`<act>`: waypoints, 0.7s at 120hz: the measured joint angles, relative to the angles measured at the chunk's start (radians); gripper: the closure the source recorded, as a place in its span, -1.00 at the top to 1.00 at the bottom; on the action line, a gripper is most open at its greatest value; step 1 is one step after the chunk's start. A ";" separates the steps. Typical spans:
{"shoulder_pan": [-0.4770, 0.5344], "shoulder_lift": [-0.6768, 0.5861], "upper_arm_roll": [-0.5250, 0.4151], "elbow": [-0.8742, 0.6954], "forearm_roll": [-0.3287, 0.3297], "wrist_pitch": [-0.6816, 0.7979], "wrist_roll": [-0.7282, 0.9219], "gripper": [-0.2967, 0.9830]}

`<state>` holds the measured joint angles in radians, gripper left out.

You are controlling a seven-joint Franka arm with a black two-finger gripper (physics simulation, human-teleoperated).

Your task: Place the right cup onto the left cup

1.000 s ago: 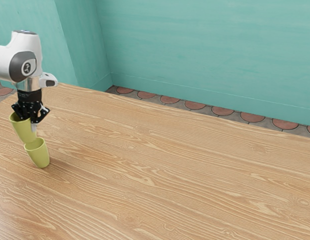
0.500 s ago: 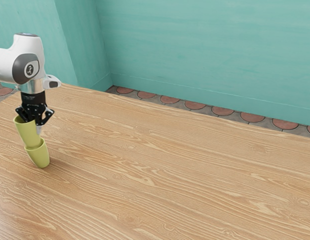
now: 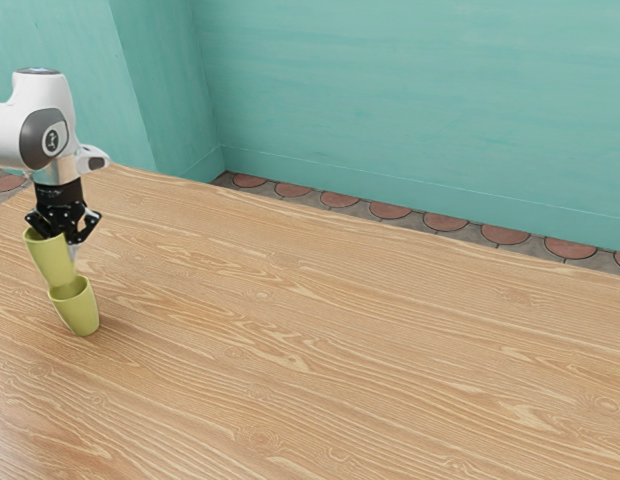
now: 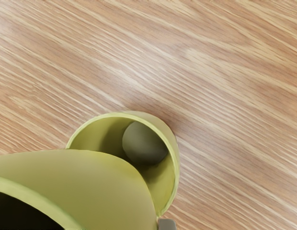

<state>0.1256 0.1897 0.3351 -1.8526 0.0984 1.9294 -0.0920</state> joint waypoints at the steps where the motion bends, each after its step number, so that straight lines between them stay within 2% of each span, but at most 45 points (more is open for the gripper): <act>1: 0.003 0.003 0.000 0.002 -0.001 0.000 0.000 -0.69; 16: 0.031 0.017 -0.002 0.013 -0.010 0.006 0.000 -0.69; 84: 0.018 0.013 -0.017 -0.038 -0.062 0.048 -0.004 -0.69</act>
<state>0.1441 0.2025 0.3186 -1.8908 0.0366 1.9771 -0.0956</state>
